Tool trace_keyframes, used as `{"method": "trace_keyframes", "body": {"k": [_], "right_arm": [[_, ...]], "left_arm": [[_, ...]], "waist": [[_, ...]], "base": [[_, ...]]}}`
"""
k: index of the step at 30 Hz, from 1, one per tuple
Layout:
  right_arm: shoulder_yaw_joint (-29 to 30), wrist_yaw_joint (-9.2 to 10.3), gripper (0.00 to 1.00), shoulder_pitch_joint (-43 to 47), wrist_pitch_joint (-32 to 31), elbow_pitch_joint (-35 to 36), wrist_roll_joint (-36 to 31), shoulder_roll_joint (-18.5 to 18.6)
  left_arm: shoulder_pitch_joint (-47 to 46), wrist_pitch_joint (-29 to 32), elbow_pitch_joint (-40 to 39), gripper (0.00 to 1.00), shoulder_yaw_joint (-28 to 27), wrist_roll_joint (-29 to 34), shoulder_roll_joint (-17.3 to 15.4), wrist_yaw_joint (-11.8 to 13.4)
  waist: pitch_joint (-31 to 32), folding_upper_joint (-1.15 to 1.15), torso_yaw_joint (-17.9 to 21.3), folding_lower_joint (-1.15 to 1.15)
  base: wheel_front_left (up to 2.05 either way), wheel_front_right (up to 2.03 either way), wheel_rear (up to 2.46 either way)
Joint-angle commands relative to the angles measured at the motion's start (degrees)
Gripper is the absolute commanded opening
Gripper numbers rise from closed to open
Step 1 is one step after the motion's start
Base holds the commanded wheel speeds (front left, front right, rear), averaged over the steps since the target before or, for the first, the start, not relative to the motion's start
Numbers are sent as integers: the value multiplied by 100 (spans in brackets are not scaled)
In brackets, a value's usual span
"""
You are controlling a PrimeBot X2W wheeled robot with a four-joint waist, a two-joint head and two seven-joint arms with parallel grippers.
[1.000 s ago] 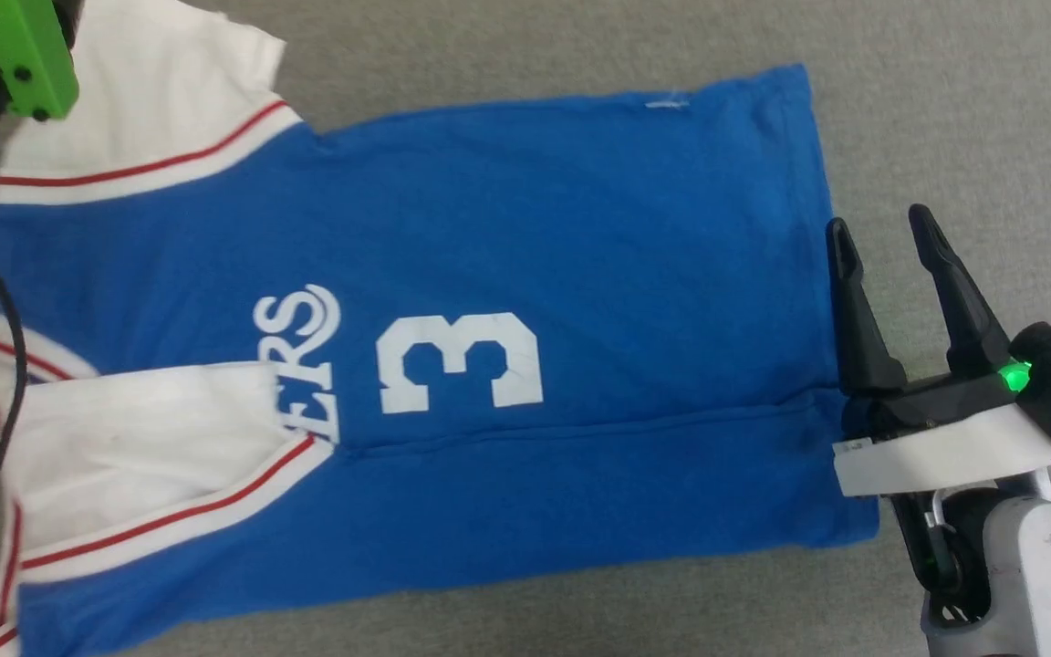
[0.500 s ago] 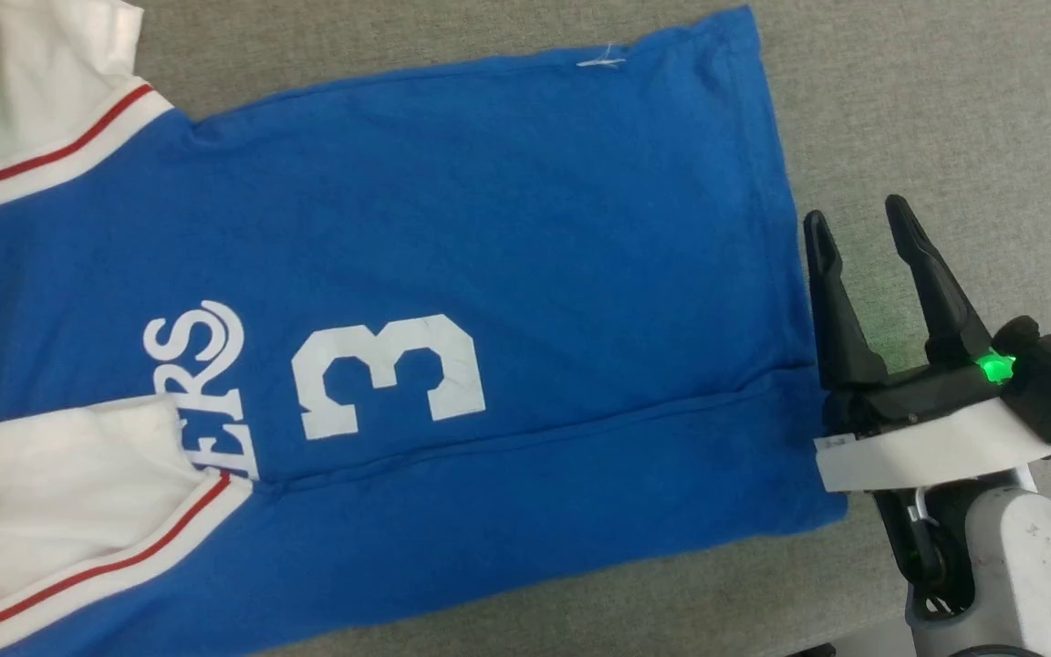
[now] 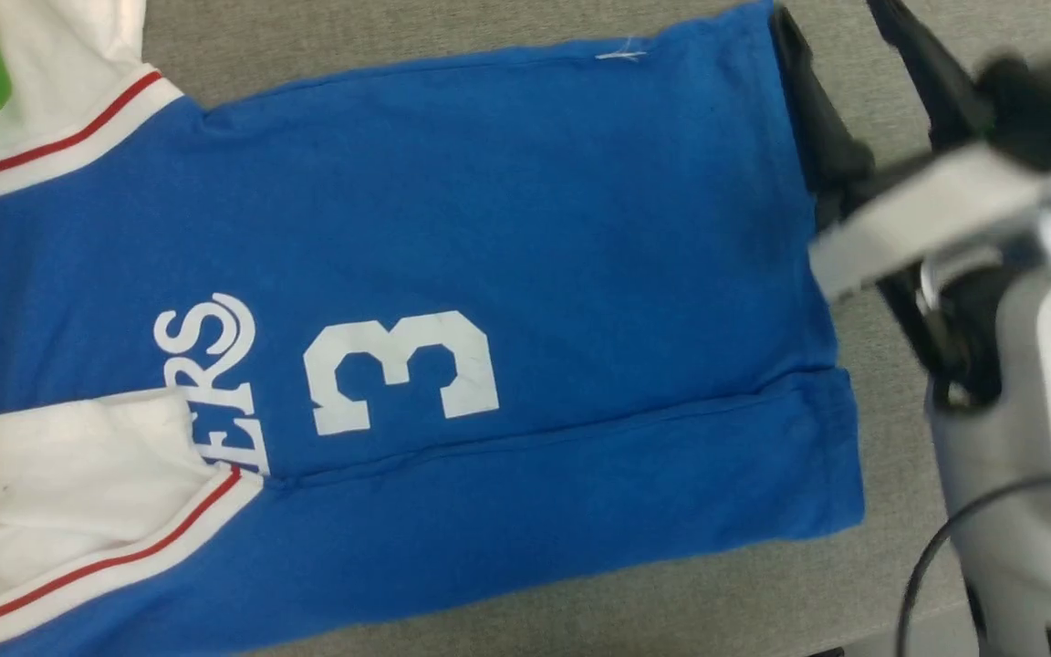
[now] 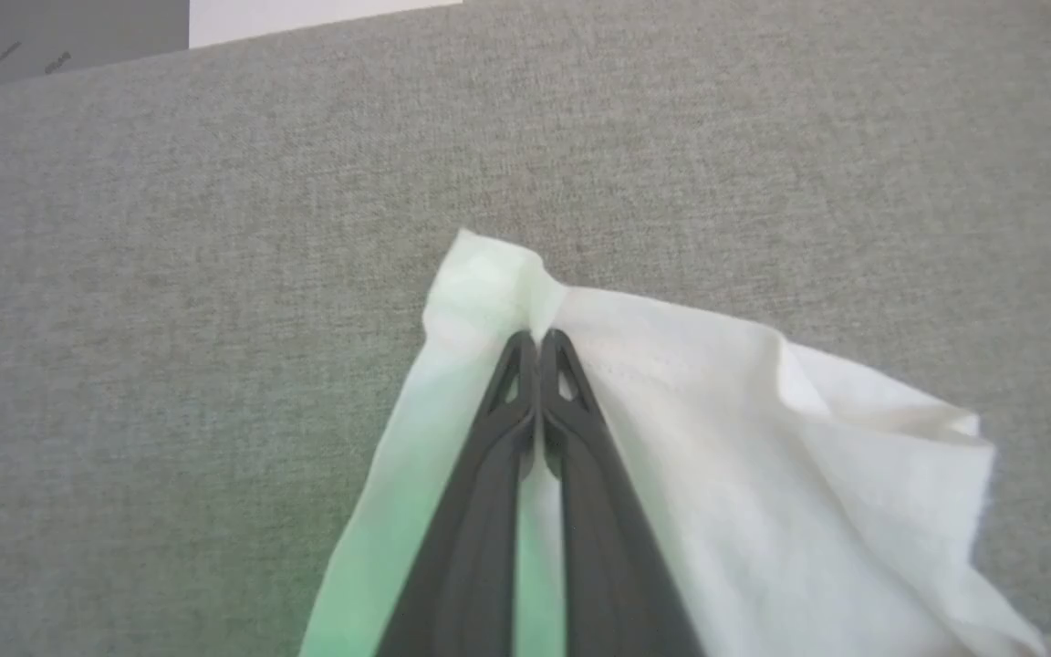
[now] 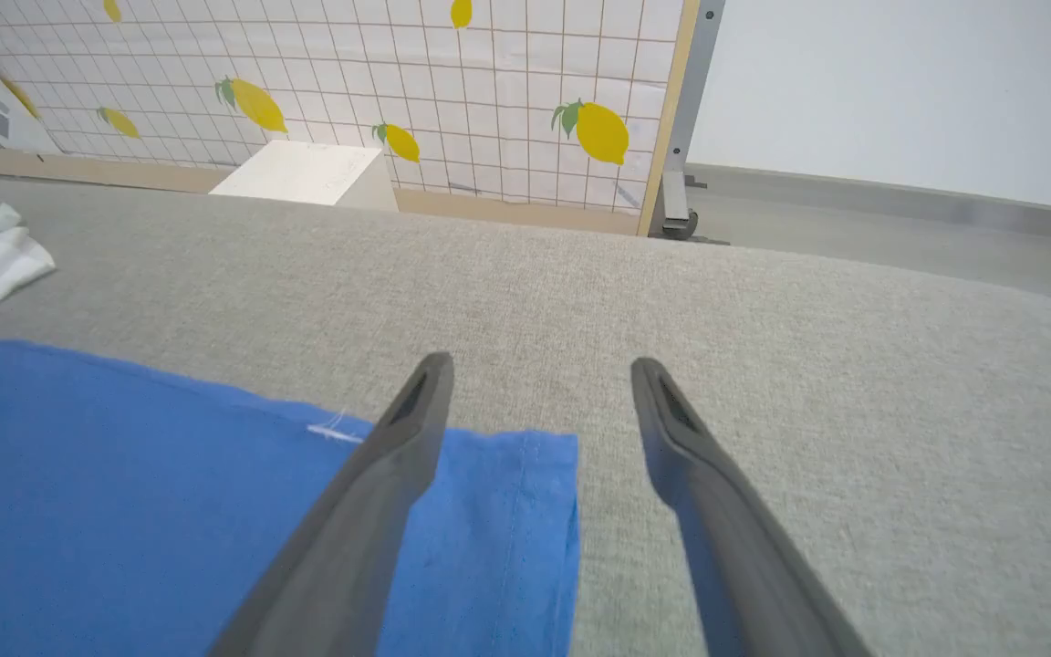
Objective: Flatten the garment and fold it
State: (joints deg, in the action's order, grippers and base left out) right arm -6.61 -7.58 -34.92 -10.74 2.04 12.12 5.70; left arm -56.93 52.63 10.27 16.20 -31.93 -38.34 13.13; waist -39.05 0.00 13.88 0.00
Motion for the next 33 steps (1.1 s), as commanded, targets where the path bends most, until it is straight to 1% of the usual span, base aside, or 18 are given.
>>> {"method": "trace_keyframes", "body": {"k": [1, 4, 7, 11, 12, 13, 14, 15, 16, 19, 22, 24, 28, 31, 33], "right_arm": [[13, 9, 100, -280, -315, -166, 6, -3], [58, 9, 100, -792, -1380, -657, -30, -52], [96, 9, 100, -1207, -2284, -1033, -184, -93], [178, 9, 100, -1469, -3306, -1375, -228, -170], [168, 9, 97, -1501, -3521, -1423, -260, -180], [168, 9, 62, -1527, -3755, -1460, -313, -190], [170, 9, 45, -1536, -3921, -1471, -350, -198], [168, 9, 15, -1542, -4093, -1463, -387, -207], [166, 9, 0, -1542, -4207, -1438, -415, -214], [160, 9, 0, -1483, -4389, -1294, -472, -231], [140, 9, 0, -1365, -4164, -1107, -454, -236], [113, 9, 0, -1234, -3819, -984, -389, -217], [58, 9, 0, -824, -2889, -831, -157, -141], [-26, 9, 0, -419, -2233, -801, -47, 6], [-67, 9, 0, -157, -1856, -799, -2, 94]], "left_arm": [[119, 11, 52, 0, 48, -63, 42, -22], [94, -32, 59, 0, 56, -94, 69, -55], [77, -101, 73, 0, 56, -139, 124, -85], [43, -180, 115, 0, 81, -169, 180, -133], [31, -199, 126, 0, 86, -177, 195, -145], [17, -223, 141, 0, 93, -186, 213, -160], [6, -244, 154, 0, 100, -191, 227, -174], [-6, -276, 167, 0, 108, -198, 242, -194], [-15, -317, 178, 0, 112, -202, 258, -213], [-25, -559, 217, 0, 115, -207, 313, -300], [24, -962, 236, 0, 70, -239, 400, -407], [123, -1333, 236, 0, 45, -243, 448, -516], [546, -2222, 220, 0, -38, -261, 520, -739], [1000, -2881, 135, 0, -192, -370, 616, -822], [1345, -3210, 40, 0, -265, -443, 685, -843]], "waist": [[-17, 0, -47, 0], [-36, 0, -93, 0], [-56, 0, -160, 0], [-87, 0, -246, 0], [-93, 0, -263, 0], [-99, 0, -284, 0], [-100, 0, -299, 0], [-100, 0, -318, 0], [-97, 0, -334, 0], [-40, 0, -392, 0], [86, 0, -449, 0], [227, 0, -489, 0], [685, 0, -572, 0], [1092, 0, -660, 0], [1372, 0, -730, 0]], "base": [[0, 0, 0], [0, 0, 0], [0, 0, 0], [0, 0, 0], [0, 0, 0], [0, 0, 0], [0, 0, 0], [0, 0, 0], [0, 0, 0], [0, 0, 0], [0, 0, 0], [0, 0, 0], [0, 0, 0], [0, 0, 0], [0, 0, 0]]}}
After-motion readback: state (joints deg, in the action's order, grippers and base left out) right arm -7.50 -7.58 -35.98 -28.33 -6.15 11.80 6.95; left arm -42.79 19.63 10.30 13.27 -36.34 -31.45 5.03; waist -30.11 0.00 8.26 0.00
